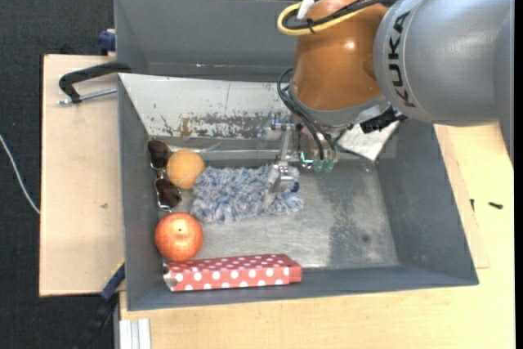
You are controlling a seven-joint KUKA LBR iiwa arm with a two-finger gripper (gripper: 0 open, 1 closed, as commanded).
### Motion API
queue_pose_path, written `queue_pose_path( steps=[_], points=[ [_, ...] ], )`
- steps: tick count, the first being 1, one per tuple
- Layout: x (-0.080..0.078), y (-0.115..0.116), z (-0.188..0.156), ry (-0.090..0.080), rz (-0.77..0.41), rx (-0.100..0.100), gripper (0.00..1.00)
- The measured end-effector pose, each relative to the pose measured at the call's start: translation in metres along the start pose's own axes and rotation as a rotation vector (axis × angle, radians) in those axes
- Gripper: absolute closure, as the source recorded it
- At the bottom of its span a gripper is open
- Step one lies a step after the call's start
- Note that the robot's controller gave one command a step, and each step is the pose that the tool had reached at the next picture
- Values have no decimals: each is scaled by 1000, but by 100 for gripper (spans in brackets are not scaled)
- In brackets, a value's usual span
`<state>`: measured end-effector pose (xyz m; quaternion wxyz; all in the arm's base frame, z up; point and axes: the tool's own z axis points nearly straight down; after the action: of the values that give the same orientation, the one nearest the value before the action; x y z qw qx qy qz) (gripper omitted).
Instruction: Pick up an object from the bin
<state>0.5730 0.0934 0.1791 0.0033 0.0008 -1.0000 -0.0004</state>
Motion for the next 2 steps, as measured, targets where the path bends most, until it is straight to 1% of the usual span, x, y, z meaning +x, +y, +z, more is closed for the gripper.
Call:
queue_pose_path(
  steps=[1, 2],
  points=[
    [-2, 0, -5, -9, 1, -1, 0],
    [2, 3, 103, -12, 31, -3, 100]
  ],
)
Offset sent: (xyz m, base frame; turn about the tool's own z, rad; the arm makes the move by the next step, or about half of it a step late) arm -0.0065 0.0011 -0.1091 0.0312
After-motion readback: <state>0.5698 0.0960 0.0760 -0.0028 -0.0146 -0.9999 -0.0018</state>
